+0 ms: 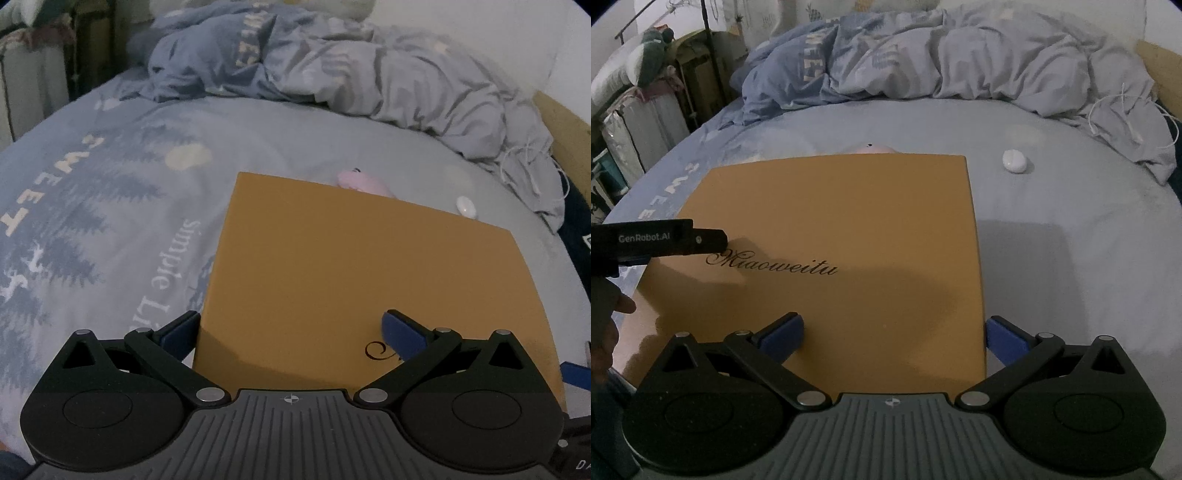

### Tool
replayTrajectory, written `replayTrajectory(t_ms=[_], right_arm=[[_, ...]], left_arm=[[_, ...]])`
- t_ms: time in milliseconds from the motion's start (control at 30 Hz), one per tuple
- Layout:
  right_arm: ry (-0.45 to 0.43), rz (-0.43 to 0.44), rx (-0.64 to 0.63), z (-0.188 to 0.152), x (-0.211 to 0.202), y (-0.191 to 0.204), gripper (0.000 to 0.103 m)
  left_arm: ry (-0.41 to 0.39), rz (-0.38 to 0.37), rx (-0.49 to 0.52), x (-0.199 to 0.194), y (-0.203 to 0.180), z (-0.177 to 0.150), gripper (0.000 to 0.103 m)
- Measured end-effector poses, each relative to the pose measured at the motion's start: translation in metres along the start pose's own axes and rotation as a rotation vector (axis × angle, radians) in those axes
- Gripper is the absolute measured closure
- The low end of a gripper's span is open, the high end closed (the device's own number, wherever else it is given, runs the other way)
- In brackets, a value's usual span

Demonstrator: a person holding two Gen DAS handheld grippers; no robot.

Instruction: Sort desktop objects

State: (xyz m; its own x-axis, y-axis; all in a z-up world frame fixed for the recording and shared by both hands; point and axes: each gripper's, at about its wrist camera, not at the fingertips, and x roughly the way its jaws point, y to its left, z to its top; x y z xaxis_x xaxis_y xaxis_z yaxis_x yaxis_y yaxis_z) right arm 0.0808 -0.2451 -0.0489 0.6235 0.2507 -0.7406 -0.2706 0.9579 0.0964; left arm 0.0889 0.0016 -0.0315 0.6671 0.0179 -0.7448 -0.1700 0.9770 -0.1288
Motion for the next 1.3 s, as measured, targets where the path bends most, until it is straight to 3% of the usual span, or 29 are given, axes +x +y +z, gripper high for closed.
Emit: replayTrajectory(t_ms=[800, 1067, 1300], right_arm=[[-0.026, -0.006, 0.004, 0.000, 0.001, 0.002, 0.000], [-0.036, -0.042, -0.060, -0.001, -0.005, 0.011, 0.000], [-0.132, -0.018, -0.086, -0.003, -0.030, 0.020, 0.000]], left_arm=[[-0.012, 0.014, 0.102, -0.010, -0.010, 0.000, 0.000], [-0.115, -0.025, 0.109, -0.040, -0.011, 0.002, 0.000], [-0.230, -0.019, 0.164, -0.070, -0.020, 0.000, 0.000]])
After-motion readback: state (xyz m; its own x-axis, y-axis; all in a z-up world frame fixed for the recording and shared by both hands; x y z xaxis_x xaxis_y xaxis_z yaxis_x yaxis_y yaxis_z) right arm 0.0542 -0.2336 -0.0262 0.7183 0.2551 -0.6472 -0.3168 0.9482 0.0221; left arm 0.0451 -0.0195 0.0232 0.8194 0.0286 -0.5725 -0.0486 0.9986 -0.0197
